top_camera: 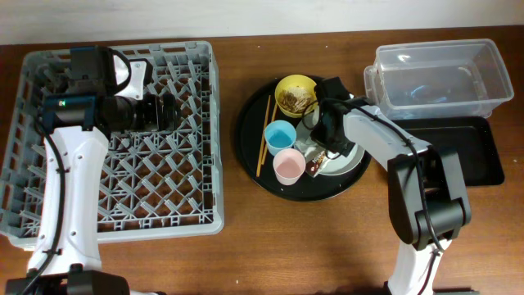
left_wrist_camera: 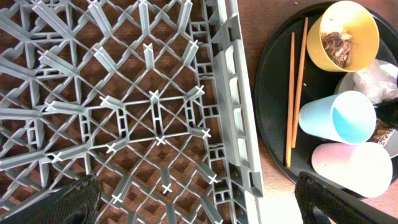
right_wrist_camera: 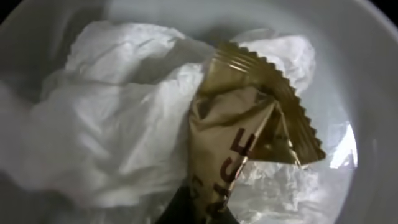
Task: Sort waste into correct bins and load items into the dishwasher rack
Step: 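Reach the right gripper to the plate and grasp the gold wrapper and tissue, then carry the wrapper and tissue right and drop them into the clear bin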
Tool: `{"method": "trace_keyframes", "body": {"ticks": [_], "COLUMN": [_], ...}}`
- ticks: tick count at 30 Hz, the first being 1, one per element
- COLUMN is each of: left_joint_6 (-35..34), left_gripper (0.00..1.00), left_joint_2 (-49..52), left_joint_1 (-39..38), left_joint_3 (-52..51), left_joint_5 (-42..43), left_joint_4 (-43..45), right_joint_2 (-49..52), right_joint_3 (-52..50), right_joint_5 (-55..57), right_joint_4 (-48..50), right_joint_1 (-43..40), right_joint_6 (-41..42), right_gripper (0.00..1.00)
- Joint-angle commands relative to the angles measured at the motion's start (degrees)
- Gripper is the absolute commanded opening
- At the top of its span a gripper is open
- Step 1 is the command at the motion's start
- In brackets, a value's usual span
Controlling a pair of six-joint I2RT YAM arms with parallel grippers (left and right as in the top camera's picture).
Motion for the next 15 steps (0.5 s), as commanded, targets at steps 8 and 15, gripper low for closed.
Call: {"method": "trace_keyframes", "body": {"ticks": [8, 15], "left_joint_6": [-0.55, -0.55], "left_gripper": [0.99, 0.99], "left_joint_2": [0.15, 0.15], "left_joint_1": [0.11, 0.11], "left_joint_3": [1.03, 1.01], "left_joint_5": [-0.39, -0.39], "left_joint_4": [0.13, 0.13], "right_joint_2": [-5.31, -5.27], "right_joint_3": [28.96, 44.02], "right_joint_5": [-0.90, 3.04], "right_joint_4": [-22.71, -28.59], "right_joint_1": [-4.04, -20.11], "right_joint_6": [-31.56, -24.04], "right_gripper": [0.04, 0.04]}}
